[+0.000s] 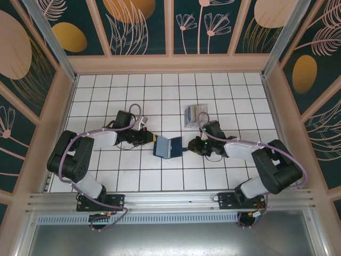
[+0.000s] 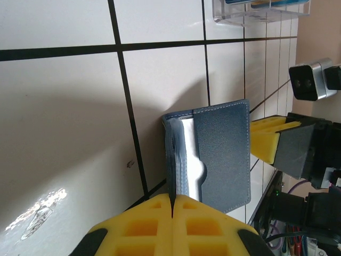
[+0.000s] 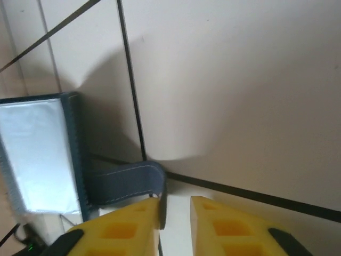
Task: Put the credit cards into the card holder
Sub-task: Open the card holder at the center of the table, then turn over the card holder at the center of the table.
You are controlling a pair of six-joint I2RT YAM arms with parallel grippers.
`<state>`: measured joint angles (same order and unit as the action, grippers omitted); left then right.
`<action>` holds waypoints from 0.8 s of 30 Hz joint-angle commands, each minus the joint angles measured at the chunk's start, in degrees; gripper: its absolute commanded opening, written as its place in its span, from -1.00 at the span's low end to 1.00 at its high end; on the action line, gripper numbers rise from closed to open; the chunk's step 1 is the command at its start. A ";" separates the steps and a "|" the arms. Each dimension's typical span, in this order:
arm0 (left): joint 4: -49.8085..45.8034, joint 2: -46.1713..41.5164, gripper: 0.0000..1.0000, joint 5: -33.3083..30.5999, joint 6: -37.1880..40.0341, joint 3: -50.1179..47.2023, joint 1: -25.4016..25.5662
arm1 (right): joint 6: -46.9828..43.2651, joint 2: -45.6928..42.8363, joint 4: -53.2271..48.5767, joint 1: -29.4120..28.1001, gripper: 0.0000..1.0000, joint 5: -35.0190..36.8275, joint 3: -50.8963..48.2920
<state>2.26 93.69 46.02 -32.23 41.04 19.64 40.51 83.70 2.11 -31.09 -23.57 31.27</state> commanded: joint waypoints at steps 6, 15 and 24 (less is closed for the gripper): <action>-11.14 -3.25 -1.00 -6.27 -0.34 7.11 0.32 | -5.75 -10.71 -7.56 -3.65 -0.11 16.77 1.86; -13.24 -3.29 -1.00 -9.72 -3.67 10.03 0.39 | -5.60 -11.50 1.52 -7.60 0.21 4.85 7.35; -7.22 -2.25 -1.00 -6.71 -8.16 6.45 0.41 | 2.80 6.31 8.90 -12.63 0.30 -3.43 15.82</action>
<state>-7.66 91.00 37.08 -37.76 48.93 19.75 40.38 86.91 9.58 -43.05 -24.36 43.94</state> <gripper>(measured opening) 0.065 0.647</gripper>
